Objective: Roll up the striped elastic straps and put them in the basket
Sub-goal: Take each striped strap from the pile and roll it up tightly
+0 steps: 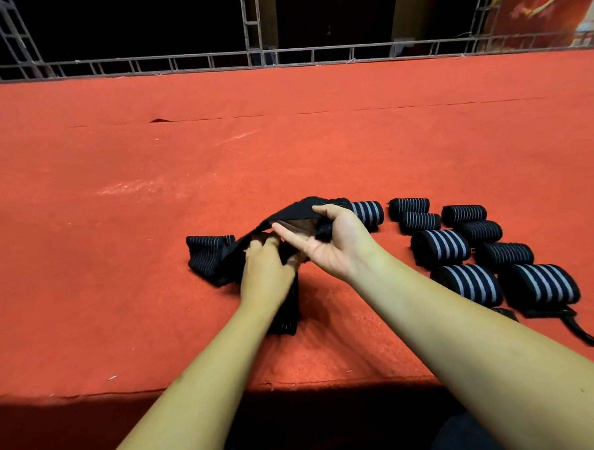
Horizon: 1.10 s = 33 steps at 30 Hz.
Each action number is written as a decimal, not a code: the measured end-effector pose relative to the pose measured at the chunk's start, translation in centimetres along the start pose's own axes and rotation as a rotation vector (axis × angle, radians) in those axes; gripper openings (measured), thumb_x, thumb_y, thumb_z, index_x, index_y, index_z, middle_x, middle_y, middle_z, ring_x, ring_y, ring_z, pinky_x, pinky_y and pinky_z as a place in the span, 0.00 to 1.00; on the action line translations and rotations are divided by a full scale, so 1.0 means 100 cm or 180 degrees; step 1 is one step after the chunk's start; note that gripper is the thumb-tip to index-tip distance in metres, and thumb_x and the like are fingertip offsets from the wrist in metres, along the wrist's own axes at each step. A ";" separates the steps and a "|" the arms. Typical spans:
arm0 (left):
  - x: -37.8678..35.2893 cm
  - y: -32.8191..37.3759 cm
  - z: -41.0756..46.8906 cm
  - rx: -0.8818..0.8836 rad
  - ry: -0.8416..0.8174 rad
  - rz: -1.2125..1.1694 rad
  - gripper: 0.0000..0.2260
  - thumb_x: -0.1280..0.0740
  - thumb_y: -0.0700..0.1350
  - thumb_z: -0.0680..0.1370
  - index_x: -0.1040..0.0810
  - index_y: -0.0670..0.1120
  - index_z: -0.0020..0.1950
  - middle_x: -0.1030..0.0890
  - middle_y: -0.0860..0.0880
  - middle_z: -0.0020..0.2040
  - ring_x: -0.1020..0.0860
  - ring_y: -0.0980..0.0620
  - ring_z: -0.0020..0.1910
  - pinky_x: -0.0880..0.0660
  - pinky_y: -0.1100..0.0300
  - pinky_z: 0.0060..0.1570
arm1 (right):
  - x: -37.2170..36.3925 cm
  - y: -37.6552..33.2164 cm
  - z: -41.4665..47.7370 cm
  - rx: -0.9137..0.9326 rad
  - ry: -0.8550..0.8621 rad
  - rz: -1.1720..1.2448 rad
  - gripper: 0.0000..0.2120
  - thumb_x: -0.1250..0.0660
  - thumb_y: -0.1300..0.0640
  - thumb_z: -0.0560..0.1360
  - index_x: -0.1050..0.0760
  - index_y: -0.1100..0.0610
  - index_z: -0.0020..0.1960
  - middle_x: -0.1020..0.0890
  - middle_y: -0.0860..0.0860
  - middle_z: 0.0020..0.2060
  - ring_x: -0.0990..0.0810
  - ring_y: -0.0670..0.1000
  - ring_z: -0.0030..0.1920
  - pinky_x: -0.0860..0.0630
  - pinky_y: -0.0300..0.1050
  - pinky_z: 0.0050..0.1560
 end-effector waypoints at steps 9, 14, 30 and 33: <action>-0.006 -0.013 0.002 0.0313 0.0047 -0.0013 0.28 0.28 0.58 0.74 0.27 0.37 0.61 0.25 0.37 0.58 0.29 0.38 0.62 0.31 0.43 0.62 | 0.008 -0.007 0.001 -0.0012 -0.0092 -0.0136 0.10 0.43 0.65 0.79 0.30 0.67 0.59 0.24 0.70 0.62 0.23 0.72 0.60 0.23 0.68 0.54; -0.004 -0.010 0.004 -0.0200 0.0106 0.0389 0.06 0.34 0.40 0.76 0.20 0.42 0.50 0.18 0.39 0.48 0.21 0.36 0.52 0.26 0.47 0.51 | 0.003 -0.014 0.004 0.0236 -0.0041 0.0010 0.07 0.45 0.65 0.80 0.30 0.67 0.53 0.22 0.70 0.53 0.22 0.73 0.55 0.25 0.69 0.55; 0.012 -0.023 0.023 -0.0595 0.0065 -0.0338 0.35 0.25 0.52 0.73 0.35 0.45 0.75 0.31 0.45 0.73 0.34 0.47 0.73 0.38 0.48 0.74 | -0.002 -0.065 -0.008 0.0891 -0.0087 -0.1701 0.09 0.43 0.68 0.73 0.26 0.59 0.45 0.21 0.54 0.37 0.20 0.54 0.39 0.19 0.59 0.52; -0.010 -0.025 0.027 -0.0580 -0.0663 -0.0226 0.37 0.27 0.55 0.71 0.36 0.51 0.77 0.28 0.50 0.73 0.30 0.51 0.72 0.35 0.53 0.72 | -0.010 -0.068 -0.010 0.0879 -0.0030 -0.1511 0.09 0.43 0.69 0.74 0.27 0.59 0.41 0.22 0.53 0.35 0.21 0.52 0.36 0.20 0.50 0.42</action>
Point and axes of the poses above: each hand's wrist, its own z-axis towards the middle knuckle, its own x-axis out of the back of the hand, y = z × x, the point moved 7 cm from there along z, towards the middle knuckle
